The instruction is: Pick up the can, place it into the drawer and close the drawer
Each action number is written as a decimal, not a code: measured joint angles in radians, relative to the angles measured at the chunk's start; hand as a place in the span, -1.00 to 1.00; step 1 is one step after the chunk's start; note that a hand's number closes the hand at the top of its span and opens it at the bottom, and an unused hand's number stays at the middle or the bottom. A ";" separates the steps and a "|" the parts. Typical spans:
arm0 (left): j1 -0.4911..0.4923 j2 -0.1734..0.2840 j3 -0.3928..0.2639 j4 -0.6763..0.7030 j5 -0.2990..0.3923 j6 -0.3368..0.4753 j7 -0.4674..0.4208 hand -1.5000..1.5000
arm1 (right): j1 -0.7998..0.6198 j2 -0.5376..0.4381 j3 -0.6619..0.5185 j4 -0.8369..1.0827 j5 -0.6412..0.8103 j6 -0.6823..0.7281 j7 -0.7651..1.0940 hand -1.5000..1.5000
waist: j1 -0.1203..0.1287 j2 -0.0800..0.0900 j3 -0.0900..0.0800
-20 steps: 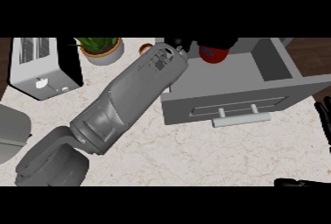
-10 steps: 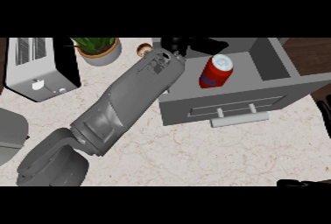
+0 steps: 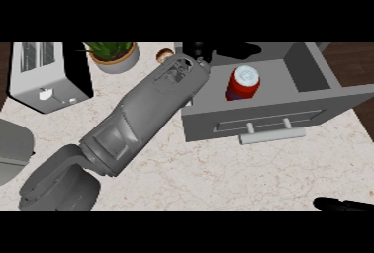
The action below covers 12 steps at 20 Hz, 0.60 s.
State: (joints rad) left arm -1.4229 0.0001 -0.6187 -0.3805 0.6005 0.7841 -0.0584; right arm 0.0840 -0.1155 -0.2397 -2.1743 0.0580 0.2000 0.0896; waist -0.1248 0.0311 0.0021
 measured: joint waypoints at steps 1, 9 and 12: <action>-0.003 0.000 0.002 -0.004 0.009 0.001 0.002 -1.00 | 0.003 -0.009 0.005 -0.004 0.020 0.005 -0.012 -1.00 | 0.003 -0.001 0.000; 0.006 0.000 0.019 -0.044 0.078 0.024 -0.050 -1.00 | -0.012 -0.052 0.085 -0.038 0.218 -0.001 -0.073 -1.00 | 0.027 -0.006 -0.001; -0.008 0.000 0.022 -0.045 0.093 0.032 -0.061 -1.00 | -0.032 -0.075 0.123 -0.035 0.324 -0.012 -0.073 -1.00 | 0.040 -0.008 -0.001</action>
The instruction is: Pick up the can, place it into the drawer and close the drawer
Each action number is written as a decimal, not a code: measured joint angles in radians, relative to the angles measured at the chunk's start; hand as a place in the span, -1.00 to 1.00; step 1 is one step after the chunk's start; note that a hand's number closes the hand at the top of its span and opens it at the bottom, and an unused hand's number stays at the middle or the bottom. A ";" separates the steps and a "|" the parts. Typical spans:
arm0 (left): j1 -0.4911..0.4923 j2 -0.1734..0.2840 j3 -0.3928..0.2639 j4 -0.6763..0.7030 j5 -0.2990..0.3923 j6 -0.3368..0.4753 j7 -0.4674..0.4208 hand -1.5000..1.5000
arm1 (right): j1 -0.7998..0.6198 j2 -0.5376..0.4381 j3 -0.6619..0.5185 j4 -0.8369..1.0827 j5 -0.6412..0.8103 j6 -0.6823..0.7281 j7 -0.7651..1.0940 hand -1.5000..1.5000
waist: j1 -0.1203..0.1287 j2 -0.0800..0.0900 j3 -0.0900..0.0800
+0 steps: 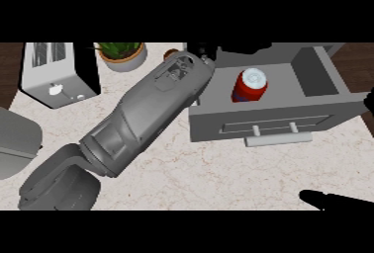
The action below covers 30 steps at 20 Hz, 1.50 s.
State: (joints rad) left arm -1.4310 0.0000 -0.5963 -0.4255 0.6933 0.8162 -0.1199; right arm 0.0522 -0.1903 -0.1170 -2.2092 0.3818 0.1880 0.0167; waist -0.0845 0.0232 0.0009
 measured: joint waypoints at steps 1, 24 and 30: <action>-0.008 0.000 0.001 -0.002 0.004 0.005 0.002 -1.00 | -0.009 -0.009 0.008 0.012 0.035 -0.005 0.000 -1.00 | 0.006 -0.001 0.000; 0.079 0.151 -0.021 -0.240 -0.084 0.013 0.183 -1.00 | -0.230 0.025 0.192 0.652 0.670 -0.377 -0.081 -1.00 | 0.113 -0.031 -0.005; 0.104 0.250 -0.033 -0.373 -0.114 0.006 0.287 -1.00 | -0.346 0.037 0.151 0.854 0.721 -0.470 -0.096 -1.00 | 0.125 -0.039 -0.013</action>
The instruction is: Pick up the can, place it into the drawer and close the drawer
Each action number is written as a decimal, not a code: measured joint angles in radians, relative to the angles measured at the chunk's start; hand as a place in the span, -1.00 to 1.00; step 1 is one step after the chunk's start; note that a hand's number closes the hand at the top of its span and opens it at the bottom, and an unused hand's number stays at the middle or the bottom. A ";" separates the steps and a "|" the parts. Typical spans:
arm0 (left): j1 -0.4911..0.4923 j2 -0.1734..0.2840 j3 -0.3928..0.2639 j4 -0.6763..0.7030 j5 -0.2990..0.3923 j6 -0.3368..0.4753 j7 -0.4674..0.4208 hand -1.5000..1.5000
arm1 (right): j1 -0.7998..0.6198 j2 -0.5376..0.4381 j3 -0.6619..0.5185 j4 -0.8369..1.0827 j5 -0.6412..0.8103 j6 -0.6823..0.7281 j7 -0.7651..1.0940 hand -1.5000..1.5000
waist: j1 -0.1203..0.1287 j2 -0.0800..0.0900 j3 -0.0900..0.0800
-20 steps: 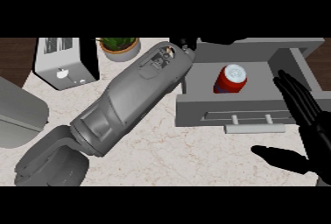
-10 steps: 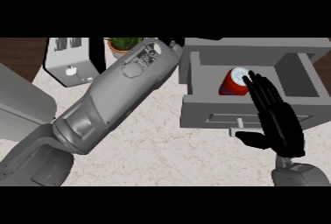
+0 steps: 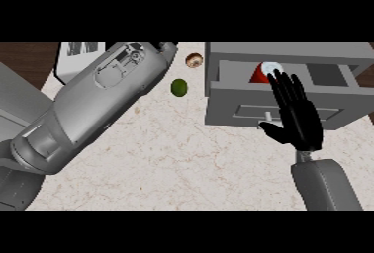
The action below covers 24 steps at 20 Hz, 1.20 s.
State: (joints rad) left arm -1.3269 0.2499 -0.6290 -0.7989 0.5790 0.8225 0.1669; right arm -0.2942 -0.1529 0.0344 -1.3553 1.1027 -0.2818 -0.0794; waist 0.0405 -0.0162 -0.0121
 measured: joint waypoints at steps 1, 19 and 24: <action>0.011 0.016 0.000 -0.022 -0.005 -0.001 0.011 -1.00 | -0.022 0.001 -0.006 0.035 0.008 -0.014 -0.004 -1.00 | 0.000 0.000 0.000; 0.231 0.201 0.017 -0.331 -0.072 -0.028 0.130 -1.00 | -0.403 0.015 -0.162 0.687 0.073 -0.441 -0.077 -1.00 | 0.011 0.011 0.010; 0.302 0.222 0.015 -0.404 -0.090 -0.031 0.128 -1.00 | -0.462 0.020 -0.189 0.787 0.084 -0.546 -0.055 -1.00 | 0.015 0.012 0.015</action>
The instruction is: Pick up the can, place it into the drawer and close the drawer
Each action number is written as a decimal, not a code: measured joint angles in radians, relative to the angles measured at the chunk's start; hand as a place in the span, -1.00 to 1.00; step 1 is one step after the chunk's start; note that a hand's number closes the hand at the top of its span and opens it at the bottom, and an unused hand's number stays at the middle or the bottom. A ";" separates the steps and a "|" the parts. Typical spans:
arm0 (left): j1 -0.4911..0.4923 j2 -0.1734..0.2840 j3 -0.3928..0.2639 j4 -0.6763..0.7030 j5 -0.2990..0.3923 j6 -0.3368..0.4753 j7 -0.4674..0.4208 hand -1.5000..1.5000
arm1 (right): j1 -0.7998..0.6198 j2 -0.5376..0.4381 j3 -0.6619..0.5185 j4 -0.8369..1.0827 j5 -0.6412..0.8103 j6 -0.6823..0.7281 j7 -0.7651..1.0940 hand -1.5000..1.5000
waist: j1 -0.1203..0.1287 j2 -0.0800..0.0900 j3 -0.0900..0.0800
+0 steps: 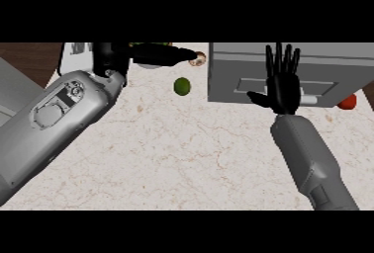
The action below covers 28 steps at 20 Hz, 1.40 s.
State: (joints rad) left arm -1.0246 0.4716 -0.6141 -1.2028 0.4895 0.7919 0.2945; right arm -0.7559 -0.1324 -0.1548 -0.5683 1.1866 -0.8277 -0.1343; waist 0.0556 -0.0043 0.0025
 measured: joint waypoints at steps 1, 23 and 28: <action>0.012 0.008 0.001 -0.015 -0.002 -0.001 0.003 -1.00 | -0.012 -0.002 -0.005 0.016 -0.001 -0.010 0.002 -1.00 | 0.001 0.000 0.001; 0.203 0.052 0.023 -0.170 -0.046 -0.029 -0.040 -1.00 | -0.327 -0.082 -0.113 0.293 -0.067 0.131 -0.078 -1.00 | 0.016 0.033 0.002; 0.236 0.056 0.034 -0.176 -0.048 -0.036 -0.055 -1.00 | -0.345 -0.064 -0.200 0.281 -0.175 0.180 -0.189 -1.00 | 0.006 0.036 0.003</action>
State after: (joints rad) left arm -0.7881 0.5279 -0.5802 -1.3792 0.4413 0.7560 0.2400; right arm -1.1004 -0.1967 -0.3548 -0.2869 1.0120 -0.6476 -0.3228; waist 0.0619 0.0317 0.0058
